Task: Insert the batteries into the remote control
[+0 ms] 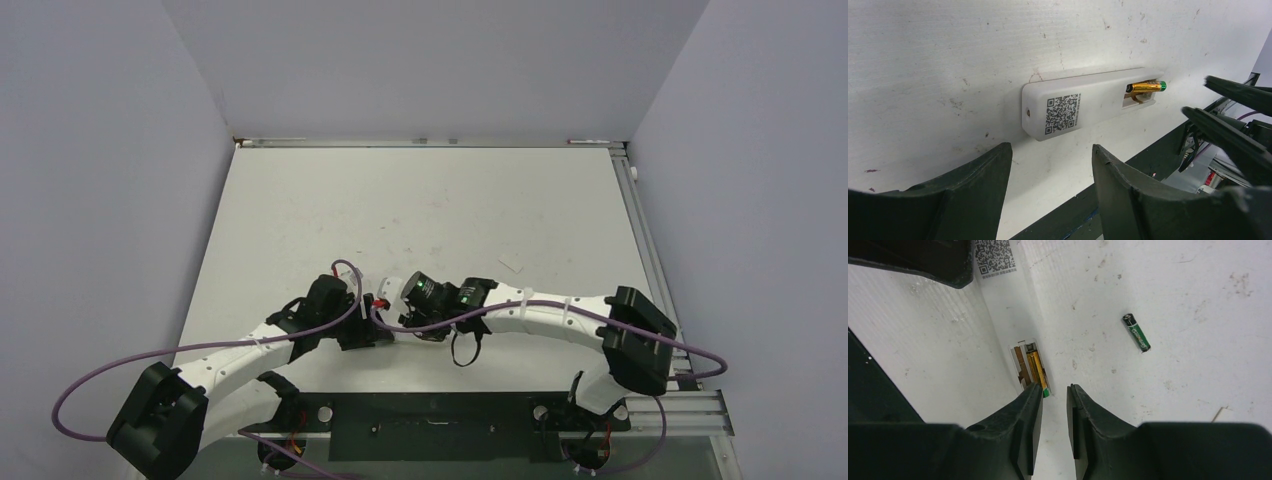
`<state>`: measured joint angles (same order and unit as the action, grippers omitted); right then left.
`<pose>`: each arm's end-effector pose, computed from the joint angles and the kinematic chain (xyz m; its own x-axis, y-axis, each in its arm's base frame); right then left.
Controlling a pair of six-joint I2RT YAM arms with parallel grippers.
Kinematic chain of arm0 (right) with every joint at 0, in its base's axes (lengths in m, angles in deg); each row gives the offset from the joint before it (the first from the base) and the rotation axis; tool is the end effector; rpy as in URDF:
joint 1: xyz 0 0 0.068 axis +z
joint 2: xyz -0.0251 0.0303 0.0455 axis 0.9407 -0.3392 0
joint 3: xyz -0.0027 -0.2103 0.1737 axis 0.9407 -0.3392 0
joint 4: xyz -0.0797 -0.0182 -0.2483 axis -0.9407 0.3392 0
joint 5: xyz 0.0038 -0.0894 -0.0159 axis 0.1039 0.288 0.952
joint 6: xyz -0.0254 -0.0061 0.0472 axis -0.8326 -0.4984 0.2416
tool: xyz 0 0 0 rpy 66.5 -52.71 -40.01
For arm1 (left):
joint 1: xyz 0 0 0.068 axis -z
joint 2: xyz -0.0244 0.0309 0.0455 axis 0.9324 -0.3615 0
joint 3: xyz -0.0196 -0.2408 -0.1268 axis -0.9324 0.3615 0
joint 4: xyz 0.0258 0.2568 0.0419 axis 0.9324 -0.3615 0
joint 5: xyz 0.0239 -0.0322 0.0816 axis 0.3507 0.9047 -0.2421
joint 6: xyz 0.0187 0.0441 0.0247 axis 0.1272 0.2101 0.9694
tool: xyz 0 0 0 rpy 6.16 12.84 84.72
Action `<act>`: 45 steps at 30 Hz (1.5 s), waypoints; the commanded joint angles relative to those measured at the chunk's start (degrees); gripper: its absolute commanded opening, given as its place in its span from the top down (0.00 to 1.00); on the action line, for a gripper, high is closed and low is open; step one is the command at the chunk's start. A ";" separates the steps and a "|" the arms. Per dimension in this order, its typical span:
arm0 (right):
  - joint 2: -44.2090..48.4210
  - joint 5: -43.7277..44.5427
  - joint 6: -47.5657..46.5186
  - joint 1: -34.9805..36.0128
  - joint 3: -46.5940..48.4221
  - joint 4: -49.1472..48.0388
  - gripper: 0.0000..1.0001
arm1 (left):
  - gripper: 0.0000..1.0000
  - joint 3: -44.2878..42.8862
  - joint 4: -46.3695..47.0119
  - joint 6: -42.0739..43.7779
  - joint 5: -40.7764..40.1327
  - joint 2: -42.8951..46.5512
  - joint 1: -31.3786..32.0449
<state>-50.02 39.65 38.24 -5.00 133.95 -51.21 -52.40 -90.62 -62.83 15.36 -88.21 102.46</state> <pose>0.1345 0.2880 0.2099 -0.2463 -0.8580 -0.4508 -0.9438 0.3181 -0.0898 0.1447 -0.1093 0.1463 -0.9421 -0.2136 -0.2585 -0.0041 0.7782 -0.6280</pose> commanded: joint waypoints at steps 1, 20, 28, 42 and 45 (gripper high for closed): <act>6.73 2.43 4.70 -0.85 -2.16 -3.24 0.74 | 0.44 -1.24 1.47 1.67 0.00 -0.21 -0.29; 24.88 7.91 31.70 -5.63 -18.16 -12.24 0.75 | 0.57 -5.20 2.61 4.50 -4.23 -5.91 -0.25; 28.43 10.10 41.74 -6.55 -21.18 -13.28 0.75 | 0.63 -4.67 3.82 4.59 -4.26 -7.45 -0.25; 27.79 8.07 53.63 -7.64 -24.87 -19.22 0.71 | 0.72 -3.81 5.86 3.99 -2.81 -8.40 -0.16; 26.07 6.74 55.31 -7.86 -24.86 -19.68 0.72 | 0.73 -3.53 6.21 3.65 -2.43 -8.34 -0.16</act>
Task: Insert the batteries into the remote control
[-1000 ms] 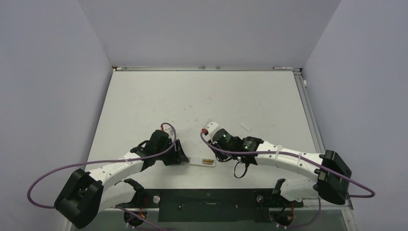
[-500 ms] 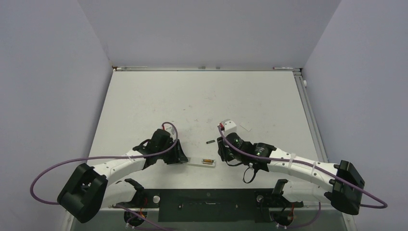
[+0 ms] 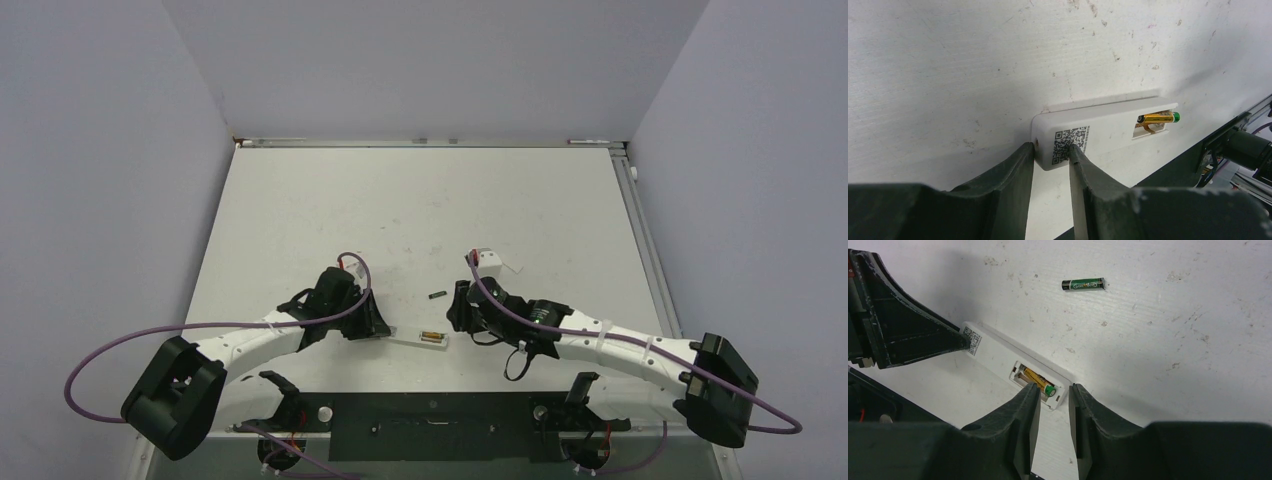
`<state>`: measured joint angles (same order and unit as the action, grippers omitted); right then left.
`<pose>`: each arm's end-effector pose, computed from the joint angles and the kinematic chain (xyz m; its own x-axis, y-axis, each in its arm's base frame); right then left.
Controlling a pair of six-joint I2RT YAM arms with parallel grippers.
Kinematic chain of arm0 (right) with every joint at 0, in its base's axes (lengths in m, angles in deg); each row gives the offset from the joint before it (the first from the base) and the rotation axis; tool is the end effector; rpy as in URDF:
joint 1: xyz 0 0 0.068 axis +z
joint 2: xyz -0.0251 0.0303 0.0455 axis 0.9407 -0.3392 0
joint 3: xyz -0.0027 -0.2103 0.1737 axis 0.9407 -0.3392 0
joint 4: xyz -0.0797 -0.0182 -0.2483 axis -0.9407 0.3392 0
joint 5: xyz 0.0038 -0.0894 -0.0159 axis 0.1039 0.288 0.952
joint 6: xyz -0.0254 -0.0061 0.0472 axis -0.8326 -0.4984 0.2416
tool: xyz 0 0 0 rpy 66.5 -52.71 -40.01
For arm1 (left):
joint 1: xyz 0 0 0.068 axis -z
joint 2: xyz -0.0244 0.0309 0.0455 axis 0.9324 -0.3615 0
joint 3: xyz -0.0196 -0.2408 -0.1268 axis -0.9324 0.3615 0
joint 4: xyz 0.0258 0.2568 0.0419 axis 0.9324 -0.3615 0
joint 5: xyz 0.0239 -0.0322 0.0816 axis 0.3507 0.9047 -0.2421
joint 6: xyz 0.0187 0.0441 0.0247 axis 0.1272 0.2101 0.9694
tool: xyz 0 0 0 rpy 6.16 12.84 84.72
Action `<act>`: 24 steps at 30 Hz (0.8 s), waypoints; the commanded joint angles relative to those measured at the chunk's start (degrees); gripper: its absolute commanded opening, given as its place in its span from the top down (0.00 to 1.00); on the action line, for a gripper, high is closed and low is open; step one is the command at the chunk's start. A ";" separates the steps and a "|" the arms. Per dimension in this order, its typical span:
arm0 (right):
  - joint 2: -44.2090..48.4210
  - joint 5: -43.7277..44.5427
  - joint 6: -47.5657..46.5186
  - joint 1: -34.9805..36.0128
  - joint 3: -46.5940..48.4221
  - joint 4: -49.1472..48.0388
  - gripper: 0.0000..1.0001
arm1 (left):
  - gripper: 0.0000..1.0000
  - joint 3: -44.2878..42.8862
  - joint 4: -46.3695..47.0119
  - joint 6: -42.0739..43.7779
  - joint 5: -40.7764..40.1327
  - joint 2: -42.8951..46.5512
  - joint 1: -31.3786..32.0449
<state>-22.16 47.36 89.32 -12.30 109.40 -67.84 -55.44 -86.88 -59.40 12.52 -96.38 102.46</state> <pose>0.1259 0.1894 0.2192 -0.7911 0.0104 -0.6116 -0.3147 0.8505 0.4215 0.1631 -0.1196 0.1412 -0.9349 -0.1821 -0.3047 0.0280 0.8179 -0.5747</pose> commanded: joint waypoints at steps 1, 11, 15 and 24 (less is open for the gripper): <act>-2.40 -1.38 4.62 -0.56 -0.32 -3.23 0.72 | 0.73 -0.33 2.55 0.13 0.50 -0.17 -0.16; -5.95 -3.47 7.32 -0.61 -1.22 -4.62 0.73 | 0.76 0.66 3.98 -0.68 1.29 -0.29 0.09; -6.90 -4.47 8.15 -0.52 -1.78 -5.11 0.73 | 0.76 0.91 4.45 -1.07 1.30 -0.59 0.43; -8.49 -6.18 9.93 -0.47 -2.98 -6.82 0.75 | 0.77 1.19 4.67 -1.39 1.30 -0.49 0.74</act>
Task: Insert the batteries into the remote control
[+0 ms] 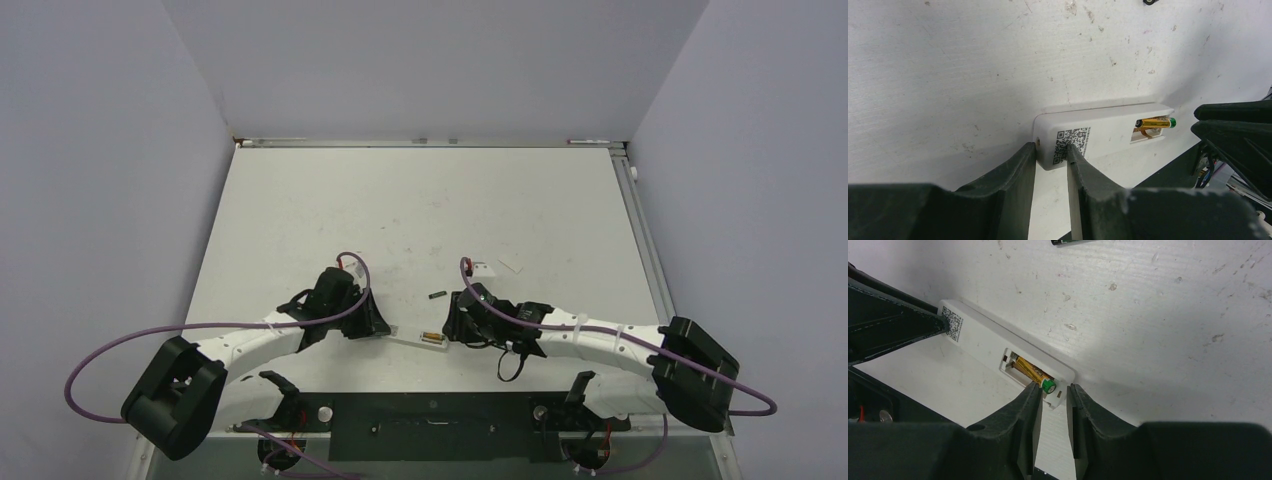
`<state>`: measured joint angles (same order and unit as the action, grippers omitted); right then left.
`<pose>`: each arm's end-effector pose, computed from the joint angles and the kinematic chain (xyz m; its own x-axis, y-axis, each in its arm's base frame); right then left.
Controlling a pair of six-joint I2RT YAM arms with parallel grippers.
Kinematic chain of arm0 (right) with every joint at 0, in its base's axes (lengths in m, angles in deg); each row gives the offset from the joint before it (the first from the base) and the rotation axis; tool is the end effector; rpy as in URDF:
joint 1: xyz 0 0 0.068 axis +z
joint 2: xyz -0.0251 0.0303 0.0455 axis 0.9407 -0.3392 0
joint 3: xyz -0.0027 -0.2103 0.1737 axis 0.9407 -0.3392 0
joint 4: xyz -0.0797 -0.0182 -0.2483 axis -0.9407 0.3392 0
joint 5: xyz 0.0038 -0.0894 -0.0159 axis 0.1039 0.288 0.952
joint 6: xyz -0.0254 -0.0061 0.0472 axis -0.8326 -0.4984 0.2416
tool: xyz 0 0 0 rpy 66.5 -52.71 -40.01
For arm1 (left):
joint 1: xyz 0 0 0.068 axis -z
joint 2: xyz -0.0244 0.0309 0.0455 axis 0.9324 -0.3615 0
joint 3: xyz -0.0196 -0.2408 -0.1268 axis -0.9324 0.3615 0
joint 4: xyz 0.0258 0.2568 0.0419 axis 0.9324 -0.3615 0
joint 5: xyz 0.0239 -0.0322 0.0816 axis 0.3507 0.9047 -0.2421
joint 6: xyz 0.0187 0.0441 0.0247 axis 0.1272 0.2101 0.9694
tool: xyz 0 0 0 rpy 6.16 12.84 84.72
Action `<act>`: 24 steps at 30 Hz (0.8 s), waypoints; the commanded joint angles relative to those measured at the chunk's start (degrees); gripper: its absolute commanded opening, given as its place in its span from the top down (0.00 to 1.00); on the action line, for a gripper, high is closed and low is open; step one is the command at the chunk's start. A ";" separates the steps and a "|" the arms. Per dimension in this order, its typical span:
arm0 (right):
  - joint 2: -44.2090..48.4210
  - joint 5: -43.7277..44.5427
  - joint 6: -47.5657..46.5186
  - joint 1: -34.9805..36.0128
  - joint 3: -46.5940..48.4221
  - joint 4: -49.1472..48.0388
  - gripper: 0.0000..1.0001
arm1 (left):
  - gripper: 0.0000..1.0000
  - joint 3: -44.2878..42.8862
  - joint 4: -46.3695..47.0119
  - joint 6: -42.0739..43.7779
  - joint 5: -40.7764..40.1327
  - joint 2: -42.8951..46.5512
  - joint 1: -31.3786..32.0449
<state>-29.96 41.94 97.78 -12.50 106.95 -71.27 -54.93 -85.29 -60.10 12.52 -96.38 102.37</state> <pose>0.1292 0.1993 0.1810 -0.8945 0.0500 -0.4443 -0.1881 0.8594 0.4755 0.1637 -0.1196 0.1406 -0.9301 -0.1967 -0.3103 0.0244 0.8096 -0.5865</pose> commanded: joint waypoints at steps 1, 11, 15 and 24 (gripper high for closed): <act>-0.95 -1.00 1.63 -0.22 -0.63 -3.59 0.75 | 0.77 0.64 3.15 -0.80 1.38 -0.58 0.87; -2.41 -2.59 2.63 -0.21 -1.39 -6.10 0.78 | 0.78 0.51 3.10 -1.01 1.34 -0.67 1.22; -2.61 -2.89 2.85 -0.19 -1.35 -6.35 0.79 | 0.78 0.58 3.08 -0.98 1.31 -0.70 1.33; -3.31 -3.48 3.08 -0.18 -1.31 -6.75 0.85 | 0.79 0.43 2.83 -0.99 1.41 -0.48 1.42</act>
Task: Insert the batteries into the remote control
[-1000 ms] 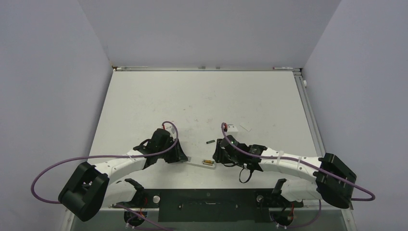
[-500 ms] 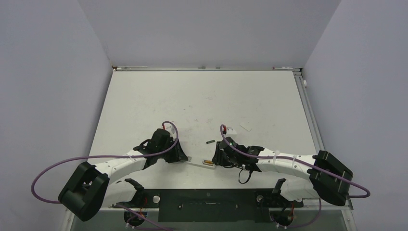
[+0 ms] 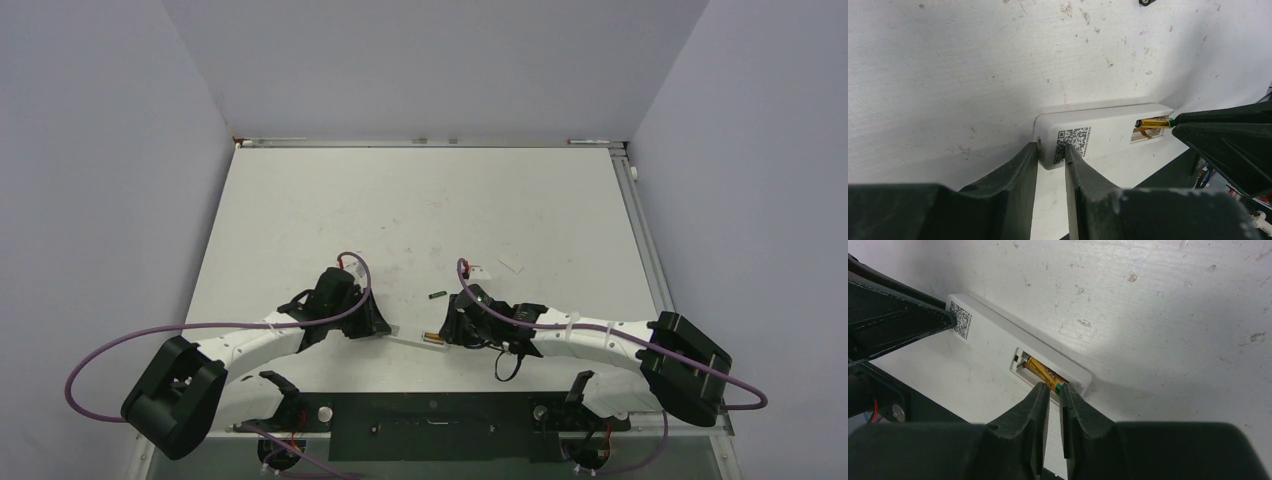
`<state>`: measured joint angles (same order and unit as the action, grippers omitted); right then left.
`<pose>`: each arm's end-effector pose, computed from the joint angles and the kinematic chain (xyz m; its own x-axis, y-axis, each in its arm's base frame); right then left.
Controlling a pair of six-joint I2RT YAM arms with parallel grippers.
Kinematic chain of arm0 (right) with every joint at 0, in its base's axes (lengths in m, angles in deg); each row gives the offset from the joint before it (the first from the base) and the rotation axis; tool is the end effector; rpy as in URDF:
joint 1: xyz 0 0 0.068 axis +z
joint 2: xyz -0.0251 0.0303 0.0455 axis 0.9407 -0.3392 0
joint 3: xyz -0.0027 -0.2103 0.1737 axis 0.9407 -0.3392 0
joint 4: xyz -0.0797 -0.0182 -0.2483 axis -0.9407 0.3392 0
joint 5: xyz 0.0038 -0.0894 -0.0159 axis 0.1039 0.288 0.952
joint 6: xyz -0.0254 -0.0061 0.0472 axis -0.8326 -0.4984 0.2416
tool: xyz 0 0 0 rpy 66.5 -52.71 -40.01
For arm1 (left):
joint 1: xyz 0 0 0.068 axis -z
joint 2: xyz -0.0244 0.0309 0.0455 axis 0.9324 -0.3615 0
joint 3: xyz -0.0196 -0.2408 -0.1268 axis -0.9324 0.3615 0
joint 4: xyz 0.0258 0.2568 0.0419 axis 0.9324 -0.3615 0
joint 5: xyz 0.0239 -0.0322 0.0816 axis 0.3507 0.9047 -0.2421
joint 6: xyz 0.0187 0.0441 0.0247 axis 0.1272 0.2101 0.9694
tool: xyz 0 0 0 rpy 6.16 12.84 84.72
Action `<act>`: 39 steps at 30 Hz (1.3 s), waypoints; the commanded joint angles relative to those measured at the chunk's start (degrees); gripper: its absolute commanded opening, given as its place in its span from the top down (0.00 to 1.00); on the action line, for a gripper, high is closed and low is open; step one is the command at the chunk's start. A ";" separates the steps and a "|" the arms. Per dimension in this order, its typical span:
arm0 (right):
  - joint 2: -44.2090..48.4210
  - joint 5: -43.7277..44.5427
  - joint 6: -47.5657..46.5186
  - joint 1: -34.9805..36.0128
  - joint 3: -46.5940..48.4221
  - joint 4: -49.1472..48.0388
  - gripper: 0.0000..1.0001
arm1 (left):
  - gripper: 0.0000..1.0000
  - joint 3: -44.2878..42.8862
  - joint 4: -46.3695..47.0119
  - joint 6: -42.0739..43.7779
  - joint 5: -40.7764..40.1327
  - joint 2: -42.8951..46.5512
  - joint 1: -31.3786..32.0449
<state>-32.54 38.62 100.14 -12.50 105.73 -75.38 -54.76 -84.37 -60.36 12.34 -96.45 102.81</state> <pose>0.1300 0.2044 0.1697 -0.9182 0.0625 -0.3911 -0.1656 0.8363 0.5226 0.1634 -0.1212 0.1406 -0.9278 -0.1966 -0.3171 0.0314 0.8058 -0.5913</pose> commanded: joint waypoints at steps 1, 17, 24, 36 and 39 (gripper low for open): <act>-0.80 -0.20 0.71 -0.15 -0.01 -2.64 0.85 | 0.79 0.25 1.82 -0.76 1.56 -0.34 0.98; -2.63 -1.26 0.98 -0.10 0.44 -3.36 0.91 | 0.79 0.59 2.18 -1.18 2.31 -0.27 1.37; -3.88 -1.13 0.72 0.43 0.72 -3.47 0.91 | 0.80 1.11 3.12 -1.90 2.71 -0.63 2.05; -8.06 5.48 -1.66 2.88 5.25 3.15 0.91 | 0.80 1.92 2.99 -3.32 2.73 1.28 3.57; -9.84 7.48 -2.35 3.97 6.79 5.70 0.91 | 0.80 1.91 2.59 -3.46 2.71 1.99 3.83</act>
<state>-38.50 42.18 98.91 -10.25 110.38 -71.40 -53.60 -83.34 -62.06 10.88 -94.94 104.12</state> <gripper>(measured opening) 0.088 0.211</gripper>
